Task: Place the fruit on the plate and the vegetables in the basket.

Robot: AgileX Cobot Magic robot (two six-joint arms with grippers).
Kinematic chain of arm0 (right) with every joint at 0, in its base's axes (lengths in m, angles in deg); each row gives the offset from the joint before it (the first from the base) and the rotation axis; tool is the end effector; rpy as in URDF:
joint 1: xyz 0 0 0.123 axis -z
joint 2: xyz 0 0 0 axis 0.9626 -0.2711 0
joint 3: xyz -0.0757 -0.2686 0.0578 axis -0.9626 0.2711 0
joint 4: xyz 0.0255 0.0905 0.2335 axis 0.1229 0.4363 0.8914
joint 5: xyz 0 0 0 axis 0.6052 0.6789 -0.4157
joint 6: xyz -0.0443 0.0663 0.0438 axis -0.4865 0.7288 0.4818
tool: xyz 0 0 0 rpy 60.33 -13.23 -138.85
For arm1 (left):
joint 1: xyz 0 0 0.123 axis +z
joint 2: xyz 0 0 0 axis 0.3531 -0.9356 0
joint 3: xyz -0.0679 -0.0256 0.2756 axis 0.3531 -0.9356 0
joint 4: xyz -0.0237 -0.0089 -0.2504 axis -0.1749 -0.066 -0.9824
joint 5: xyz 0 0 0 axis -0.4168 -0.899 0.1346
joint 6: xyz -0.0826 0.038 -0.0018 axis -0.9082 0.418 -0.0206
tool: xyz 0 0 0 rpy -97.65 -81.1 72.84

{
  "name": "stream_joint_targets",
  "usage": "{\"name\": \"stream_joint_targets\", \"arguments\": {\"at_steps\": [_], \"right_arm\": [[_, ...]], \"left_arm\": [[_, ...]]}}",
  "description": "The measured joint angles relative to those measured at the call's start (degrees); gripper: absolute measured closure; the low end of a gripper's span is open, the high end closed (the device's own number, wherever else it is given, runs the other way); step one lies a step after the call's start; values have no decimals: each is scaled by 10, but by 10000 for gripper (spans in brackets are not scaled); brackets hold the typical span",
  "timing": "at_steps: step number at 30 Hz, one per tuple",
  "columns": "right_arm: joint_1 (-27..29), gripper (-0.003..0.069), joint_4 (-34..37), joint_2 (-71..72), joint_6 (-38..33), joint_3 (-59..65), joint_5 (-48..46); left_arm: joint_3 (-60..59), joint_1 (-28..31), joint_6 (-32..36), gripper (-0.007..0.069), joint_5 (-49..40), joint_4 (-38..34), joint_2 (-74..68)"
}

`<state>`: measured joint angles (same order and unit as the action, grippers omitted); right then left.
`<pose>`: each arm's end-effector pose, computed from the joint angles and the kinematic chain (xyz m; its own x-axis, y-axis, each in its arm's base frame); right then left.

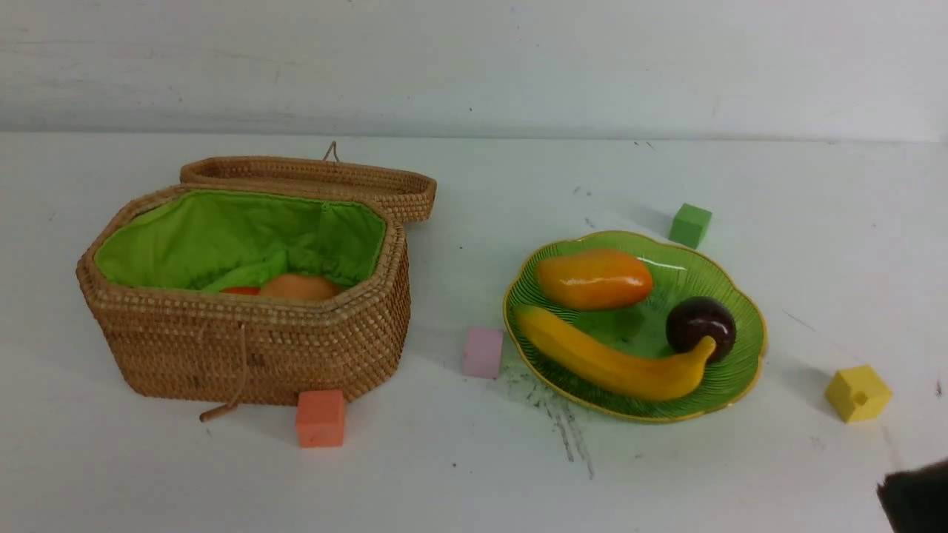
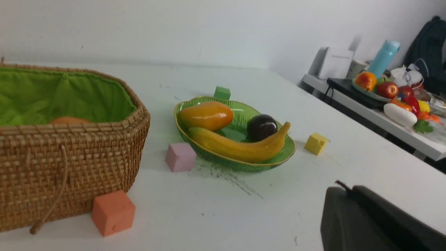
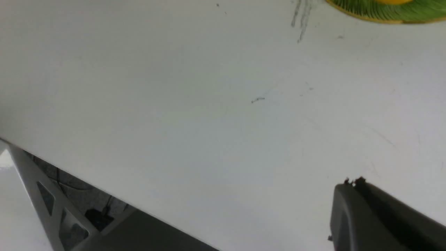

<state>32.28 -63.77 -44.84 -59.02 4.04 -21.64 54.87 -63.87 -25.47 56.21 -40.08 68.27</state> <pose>0.0968 0.0927 0.3699 -0.7910 -0.2785 -0.5447 -0.4571 0.8609 0.2236 0.0257 -0.0185 0.2691 -0.2430 -0.2173 -0.9454 0.6055 0.7275 -0.3228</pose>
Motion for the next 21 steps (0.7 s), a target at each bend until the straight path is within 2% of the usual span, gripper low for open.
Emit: {"name": "stream_joint_targets", "arguments": {"at_steps": [17, 21], "right_arm": [[1, 639, -1, 28, 2, 29, -31], [59, 636, 19, 61, 2, 30, -31]], "left_arm": [[-74, 0, 0, 606, -42, 0, 0], [-74, 0, 0, 603, -51, 0, 0]]}}
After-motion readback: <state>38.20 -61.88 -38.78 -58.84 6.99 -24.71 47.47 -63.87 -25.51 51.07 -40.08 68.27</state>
